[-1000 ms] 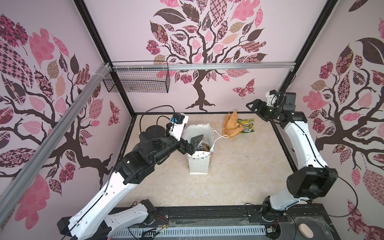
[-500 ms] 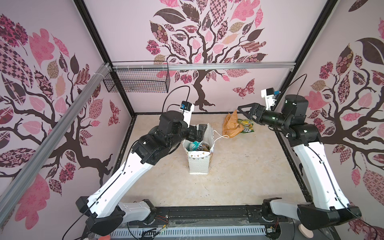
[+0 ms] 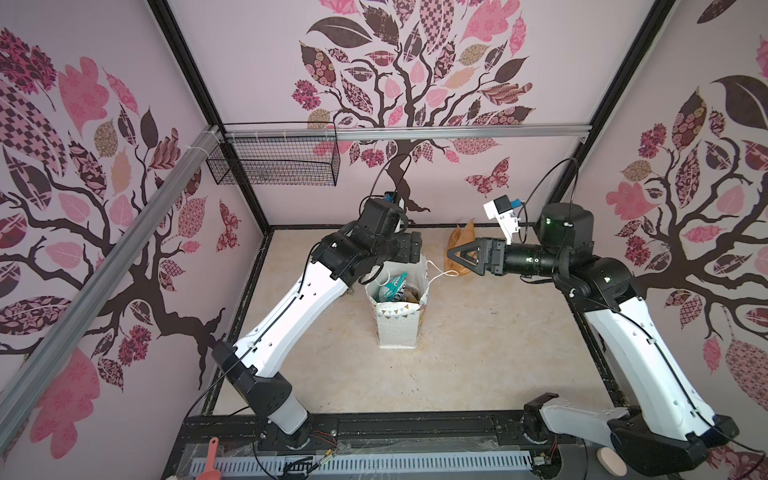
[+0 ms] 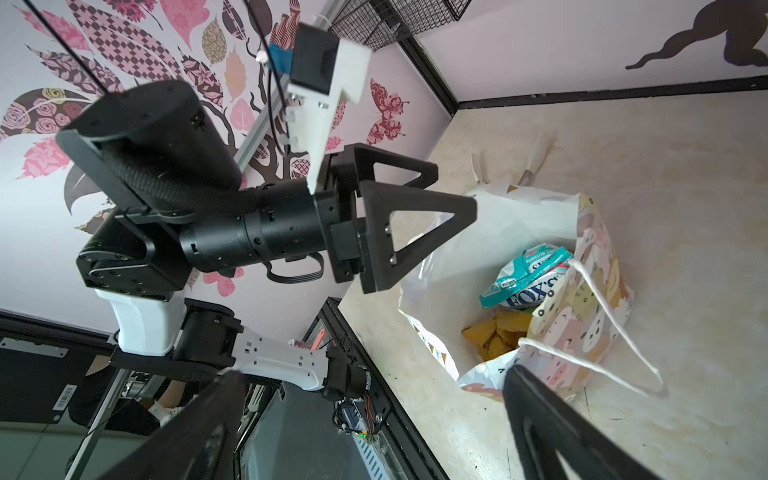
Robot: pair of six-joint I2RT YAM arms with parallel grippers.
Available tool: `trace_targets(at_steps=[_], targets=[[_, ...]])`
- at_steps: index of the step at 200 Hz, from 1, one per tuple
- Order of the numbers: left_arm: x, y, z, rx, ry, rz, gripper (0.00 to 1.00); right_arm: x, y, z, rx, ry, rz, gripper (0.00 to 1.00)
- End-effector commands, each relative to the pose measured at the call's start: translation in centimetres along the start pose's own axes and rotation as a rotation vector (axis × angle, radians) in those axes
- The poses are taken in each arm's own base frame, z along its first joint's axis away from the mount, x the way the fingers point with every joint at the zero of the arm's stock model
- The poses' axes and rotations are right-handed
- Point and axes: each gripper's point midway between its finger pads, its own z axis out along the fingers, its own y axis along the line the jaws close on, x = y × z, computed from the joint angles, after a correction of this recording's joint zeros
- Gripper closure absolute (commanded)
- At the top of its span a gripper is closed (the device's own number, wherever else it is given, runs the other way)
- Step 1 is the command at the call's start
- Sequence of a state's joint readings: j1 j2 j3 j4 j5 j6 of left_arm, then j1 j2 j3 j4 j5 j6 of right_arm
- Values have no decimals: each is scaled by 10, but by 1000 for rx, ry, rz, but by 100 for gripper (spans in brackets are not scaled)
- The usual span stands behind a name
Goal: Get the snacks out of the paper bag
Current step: 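Move the left gripper into the bag while the right gripper returns toward the bag, then lower the left gripper deeper into the bag toward the yellow chip bag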
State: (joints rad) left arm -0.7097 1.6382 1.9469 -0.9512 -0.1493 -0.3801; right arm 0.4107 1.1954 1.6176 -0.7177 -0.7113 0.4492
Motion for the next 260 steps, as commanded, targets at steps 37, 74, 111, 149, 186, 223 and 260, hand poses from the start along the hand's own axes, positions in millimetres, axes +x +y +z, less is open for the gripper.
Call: trace_targets(at_steps=[37,74,111,149,186,223,260], targets=[[38,6,31,-53,218,-21,29,10,10,-19,22,-21,-47,0],[71,10,51,-68,344,6,34,13,6,-15,21,-14,-29,0],[102,17,65,-93,444,16,37,14,4,-13,17,-13,-26,0],[132,25,75,-110,517,21,38,19,-2,-9,21,4,-20,0],[156,29,88,-113,576,24,38,21,-4,-8,22,9,-20,0],[168,29,99,-103,598,18,38,25,-7,-7,28,17,-14,0],[179,33,110,-124,626,30,37,25,-7,-7,28,16,-15,0]])
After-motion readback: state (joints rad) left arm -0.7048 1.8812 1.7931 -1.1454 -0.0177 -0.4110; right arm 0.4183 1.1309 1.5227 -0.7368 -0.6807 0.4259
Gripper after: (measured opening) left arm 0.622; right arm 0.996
